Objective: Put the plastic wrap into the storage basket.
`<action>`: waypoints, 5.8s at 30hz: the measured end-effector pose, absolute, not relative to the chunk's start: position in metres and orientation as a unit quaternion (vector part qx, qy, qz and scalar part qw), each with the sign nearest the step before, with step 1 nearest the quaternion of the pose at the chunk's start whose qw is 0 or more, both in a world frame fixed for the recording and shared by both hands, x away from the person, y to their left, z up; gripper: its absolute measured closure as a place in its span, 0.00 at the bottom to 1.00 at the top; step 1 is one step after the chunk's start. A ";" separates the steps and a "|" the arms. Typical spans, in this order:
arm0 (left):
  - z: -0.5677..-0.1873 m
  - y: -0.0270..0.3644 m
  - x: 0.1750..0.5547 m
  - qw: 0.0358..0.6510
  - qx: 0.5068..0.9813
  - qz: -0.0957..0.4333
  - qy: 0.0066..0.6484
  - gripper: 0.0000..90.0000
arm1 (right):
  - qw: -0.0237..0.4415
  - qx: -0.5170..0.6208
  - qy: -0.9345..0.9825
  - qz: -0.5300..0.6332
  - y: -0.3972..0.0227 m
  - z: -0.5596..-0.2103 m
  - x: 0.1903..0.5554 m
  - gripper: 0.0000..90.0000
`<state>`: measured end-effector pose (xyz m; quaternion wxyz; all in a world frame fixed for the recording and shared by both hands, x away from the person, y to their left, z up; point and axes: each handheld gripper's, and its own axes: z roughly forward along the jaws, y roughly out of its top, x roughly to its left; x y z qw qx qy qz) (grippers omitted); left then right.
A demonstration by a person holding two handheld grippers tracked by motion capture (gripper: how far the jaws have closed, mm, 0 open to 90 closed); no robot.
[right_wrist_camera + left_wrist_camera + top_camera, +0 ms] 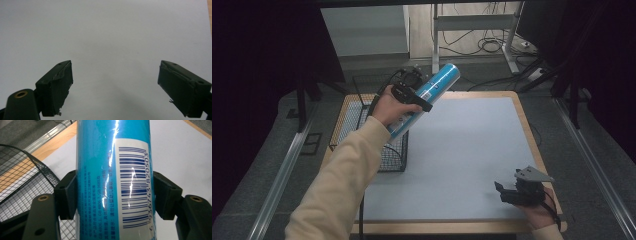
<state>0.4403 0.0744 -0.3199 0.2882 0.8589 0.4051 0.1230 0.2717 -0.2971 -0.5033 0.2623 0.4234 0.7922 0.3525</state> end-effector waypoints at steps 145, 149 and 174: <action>-0.408 0.090 0.322 0.379 0.855 0.127 0.332 0.19 | 0.280 0.414 0.795 0.344 -0.292 -0.503 0.268 0.15; -0.438 0.081 0.302 0.376 0.860 0.115 0.325 0.19 | 0.281 0.410 0.797 0.344 -0.291 -0.503 0.267 0.15; -0.488 0.092 0.281 0.360 0.859 0.102 0.349 0.19 | 0.280 0.400 0.799 0.350 -0.288 -0.503 0.268 0.15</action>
